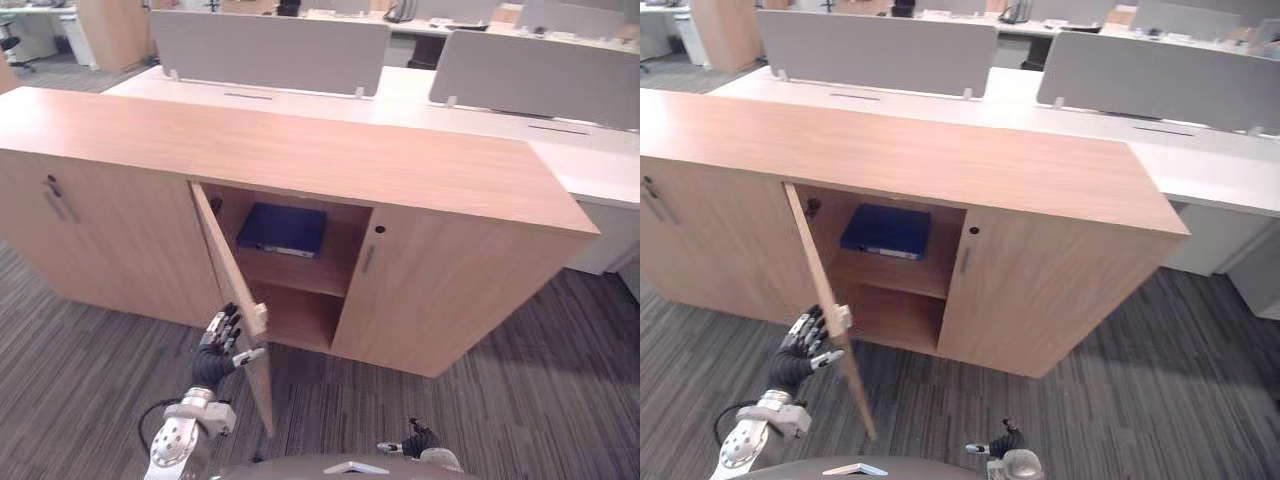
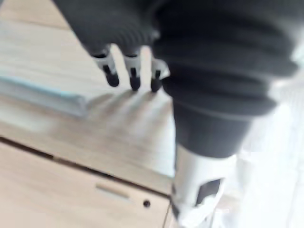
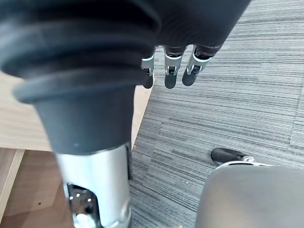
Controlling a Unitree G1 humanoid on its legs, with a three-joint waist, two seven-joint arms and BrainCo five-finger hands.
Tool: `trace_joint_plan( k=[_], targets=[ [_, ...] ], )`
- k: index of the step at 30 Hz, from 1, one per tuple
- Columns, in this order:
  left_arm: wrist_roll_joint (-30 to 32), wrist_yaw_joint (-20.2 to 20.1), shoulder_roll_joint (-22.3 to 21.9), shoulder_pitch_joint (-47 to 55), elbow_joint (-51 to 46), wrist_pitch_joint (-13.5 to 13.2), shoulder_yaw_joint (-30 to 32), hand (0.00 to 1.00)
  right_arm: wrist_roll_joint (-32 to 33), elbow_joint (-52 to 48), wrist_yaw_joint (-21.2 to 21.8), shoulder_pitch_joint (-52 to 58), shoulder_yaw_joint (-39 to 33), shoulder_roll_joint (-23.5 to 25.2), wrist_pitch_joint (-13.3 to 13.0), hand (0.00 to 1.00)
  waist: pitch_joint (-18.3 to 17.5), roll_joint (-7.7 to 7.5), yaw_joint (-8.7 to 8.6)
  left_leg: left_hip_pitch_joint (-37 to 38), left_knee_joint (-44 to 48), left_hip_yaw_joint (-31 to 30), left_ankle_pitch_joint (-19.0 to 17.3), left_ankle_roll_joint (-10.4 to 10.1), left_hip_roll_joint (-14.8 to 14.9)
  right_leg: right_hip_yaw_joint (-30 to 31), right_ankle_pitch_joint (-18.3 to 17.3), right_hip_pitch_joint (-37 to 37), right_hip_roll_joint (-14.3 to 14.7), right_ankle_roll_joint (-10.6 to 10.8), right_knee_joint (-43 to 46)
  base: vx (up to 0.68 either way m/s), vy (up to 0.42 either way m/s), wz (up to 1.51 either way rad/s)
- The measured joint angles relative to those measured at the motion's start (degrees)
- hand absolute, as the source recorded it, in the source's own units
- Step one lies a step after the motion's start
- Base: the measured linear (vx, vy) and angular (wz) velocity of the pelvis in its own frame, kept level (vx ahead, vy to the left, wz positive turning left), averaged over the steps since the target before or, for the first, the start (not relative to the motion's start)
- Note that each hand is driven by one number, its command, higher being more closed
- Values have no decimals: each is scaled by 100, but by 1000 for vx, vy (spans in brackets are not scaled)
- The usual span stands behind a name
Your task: Walk over to the cabinet, pick up the folder, carry it to the office cabinet, place the folder inside the office cabinet, then close the office cabinet door
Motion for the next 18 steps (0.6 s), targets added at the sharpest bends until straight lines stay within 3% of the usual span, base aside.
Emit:
trace_joint_plan(
  k=[3, 6, 9, 18],
  targets=[
    [8, -178, -3, -346, 101, -33, -400, 0, 1, 11, -1, 110, 1, -6, 23, 0, -29, 4, -108, 74, 0, 171, -31, 17, 0, 201, 0, -8, 15, 0, -20, -25, 46, -35],
    [71, -244, -89, -841, 618, -63, -808, 0, 8, 9, -6, 185, 0, -9, 20, 0, -126, 41, -374, 74, -1, 388, -81, 43, 7, 416, 1, -109, 34, -1, -99, -20, 48, -41],
    [247, -216, -168, -1098, 941, -63, -932, 0, 13, 9, -10, 279, -2, -8, 22, 0, -179, 54, -459, 78, -1, 473, -108, 27, 7, 514, 5, -129, 44, -7, -158, 8, 31, -22],
    [808, 665, -225, -2246, 2469, -50, -871, 0, 129, 123, -54, 381, -77, 7, 30, 0, -344, 34, -667, 47, 1, 572, -213, -21, 6, 541, 176, -216, 52, -141, -234, 53, 5, -4]
  ],
)
